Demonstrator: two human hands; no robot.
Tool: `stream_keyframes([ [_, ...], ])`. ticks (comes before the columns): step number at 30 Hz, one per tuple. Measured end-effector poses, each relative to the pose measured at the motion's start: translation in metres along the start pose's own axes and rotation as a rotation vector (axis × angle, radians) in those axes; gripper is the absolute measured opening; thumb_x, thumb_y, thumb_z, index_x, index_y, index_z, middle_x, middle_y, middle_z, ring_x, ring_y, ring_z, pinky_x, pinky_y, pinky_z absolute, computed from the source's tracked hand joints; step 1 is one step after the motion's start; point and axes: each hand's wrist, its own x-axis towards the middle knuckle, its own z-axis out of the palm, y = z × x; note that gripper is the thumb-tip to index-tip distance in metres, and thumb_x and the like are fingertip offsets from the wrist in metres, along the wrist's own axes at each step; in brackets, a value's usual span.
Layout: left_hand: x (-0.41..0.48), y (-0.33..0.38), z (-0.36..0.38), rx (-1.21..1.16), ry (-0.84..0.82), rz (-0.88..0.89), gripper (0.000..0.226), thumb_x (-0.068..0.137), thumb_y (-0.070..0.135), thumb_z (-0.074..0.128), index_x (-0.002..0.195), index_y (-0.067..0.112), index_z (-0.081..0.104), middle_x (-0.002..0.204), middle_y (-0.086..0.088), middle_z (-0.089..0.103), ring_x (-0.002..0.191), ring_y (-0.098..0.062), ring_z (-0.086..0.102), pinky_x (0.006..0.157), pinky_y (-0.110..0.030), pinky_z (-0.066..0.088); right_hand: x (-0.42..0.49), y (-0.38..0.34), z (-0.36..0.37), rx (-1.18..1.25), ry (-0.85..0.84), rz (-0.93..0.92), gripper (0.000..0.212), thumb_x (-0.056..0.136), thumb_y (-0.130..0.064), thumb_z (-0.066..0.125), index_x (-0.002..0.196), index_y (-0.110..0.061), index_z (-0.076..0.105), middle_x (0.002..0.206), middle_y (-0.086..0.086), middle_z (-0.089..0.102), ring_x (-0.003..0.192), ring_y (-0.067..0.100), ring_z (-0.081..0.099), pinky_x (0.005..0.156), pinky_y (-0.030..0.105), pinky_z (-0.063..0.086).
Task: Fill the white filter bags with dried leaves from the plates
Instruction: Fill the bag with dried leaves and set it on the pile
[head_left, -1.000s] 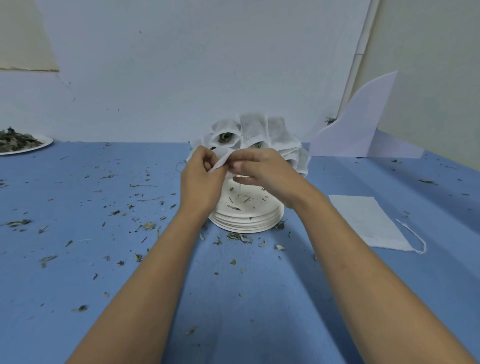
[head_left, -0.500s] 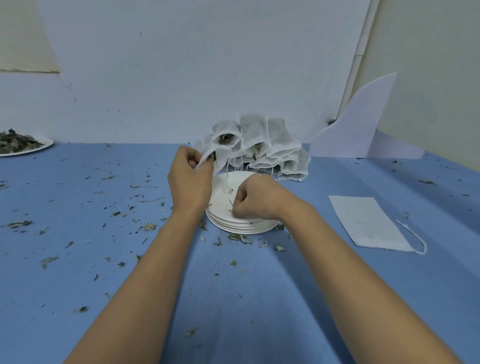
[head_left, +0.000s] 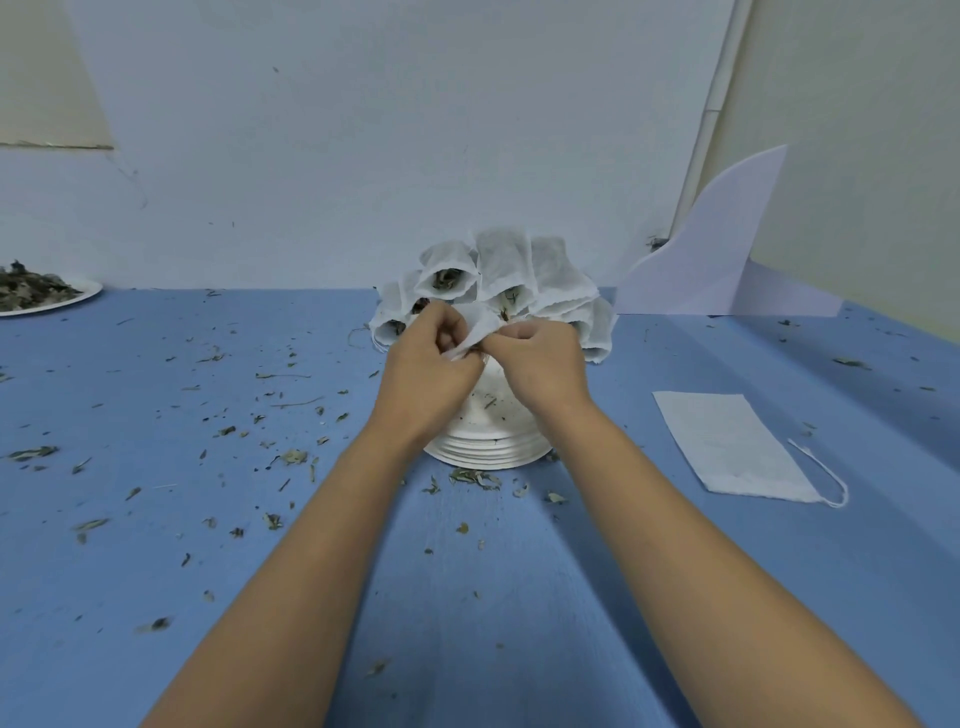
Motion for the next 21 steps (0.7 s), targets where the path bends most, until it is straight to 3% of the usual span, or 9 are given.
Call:
stream_keyframes([
  [4, 0.0, 0.0, 0.002, 0.013, -0.077, 0.012, 0.024, 0.078, 0.007, 0.063, 0.076, 0.021, 0.043, 0.074, 0.003, 0.041, 0.065, -0.01, 0.037, 0.059, -0.02, 0.034, -0.002, 0.002, 0.003, 0.12, 0.014, 0.075, 0.042, 0.076, -0.006, 0.064, 0.047, -0.012, 0.036, 0.051, 0.002, 0.025, 0.053, 0.015, 0.021, 0.053, 0.029, 0.018],
  [6, 0.001, -0.002, -0.002, 0.031, -0.029, 0.01, 0.026, 0.079, 0.01, 0.065, 0.073, 0.021, 0.043, 0.071, 0.005, 0.041, 0.062, -0.008, 0.036, 0.056, -0.016, 0.033, -0.003, -0.004, -0.001, 0.136, -0.073, 0.124, 0.021, 0.077, -0.009, 0.065, 0.062, -0.01, 0.05, 0.06, 0.007, 0.032, 0.054, 0.015, 0.025, 0.051, 0.027, 0.022],
  [9, 0.004, -0.005, -0.008, 0.028, 0.055, 0.001, 0.027, 0.081, 0.013, 0.068, 0.07, 0.018, 0.044, 0.064, 0.006, 0.039, 0.055, -0.004, 0.032, 0.049, -0.013, 0.029, 0.0, -0.012, -0.011, 0.161, -0.227, 0.212, 0.015, 0.08, -0.017, 0.065, 0.066, -0.013, 0.059, 0.058, -0.003, 0.05, 0.047, 0.008, 0.037, 0.045, 0.017, 0.031],
  [12, 0.004, -0.005, -0.007, -0.001, 0.048, -0.006, 0.026, 0.081, 0.014, 0.067, 0.07, 0.016, 0.044, 0.064, 0.002, 0.039, 0.057, -0.008, 0.033, 0.05, -0.015, 0.029, 0.001, -0.01, -0.012, 0.034, -0.053, 0.049, 0.015, 0.077, -0.022, 0.066, 0.063, -0.018, 0.068, 0.06, -0.008, 0.057, 0.055, 0.007, 0.045, 0.055, 0.021, 0.037],
  [14, 0.003, -0.003, -0.005, -0.037, 0.04, -0.017, 0.026, 0.082, 0.014, 0.067, 0.07, 0.015, 0.044, 0.064, 0.003, 0.039, 0.058, -0.009, 0.033, 0.049, -0.015, 0.03, -0.002, -0.005, -0.008, -0.034, 0.069, -0.082, 0.007, 0.074, -0.022, 0.067, 0.079, -0.017, 0.065, 0.08, -0.008, 0.058, 0.069, 0.006, 0.05, 0.062, 0.02, 0.04],
  [16, 0.002, -0.002, -0.005, -0.082, 0.038, -0.029, 0.027, 0.082, 0.017, 0.068, 0.07, 0.014, 0.044, 0.059, 0.007, 0.037, 0.054, -0.006, 0.032, 0.047, -0.012, 0.029, -0.002, 0.0, -0.006, -0.05, 0.036, -0.147, 0.023, 0.077, -0.02, 0.068, 0.099, -0.022, 0.061, 0.092, -0.009, 0.055, 0.08, 0.003, 0.053, 0.068, 0.017, 0.042],
  [18, 0.001, 0.0, -0.004, -0.088, 0.047, -0.039, 0.029, 0.083, 0.021, 0.068, 0.068, 0.015, 0.043, 0.055, 0.011, 0.035, 0.049, -0.001, 0.03, 0.046, -0.009, 0.028, -0.003, 0.0, -0.005, -0.058, -0.003, -0.223, 0.021, 0.08, -0.013, 0.064, 0.099, -0.02, 0.064, 0.082, -0.013, 0.057, 0.07, 0.0, 0.052, 0.064, 0.016, 0.041],
  [21, 0.003, 0.0, -0.005, -0.055, 0.14, -0.045, 0.033, 0.082, 0.018, 0.068, 0.064, 0.017, 0.041, 0.055, 0.011, 0.035, 0.048, -0.002, 0.03, 0.045, -0.011, 0.028, -0.005, -0.002, -0.001, -0.081, 0.011, -0.291, 0.014, 0.079, -0.006, 0.062, 0.084, -0.017, 0.067, 0.07, -0.014, 0.057, 0.059, -0.002, 0.048, 0.058, 0.011, 0.036],
])
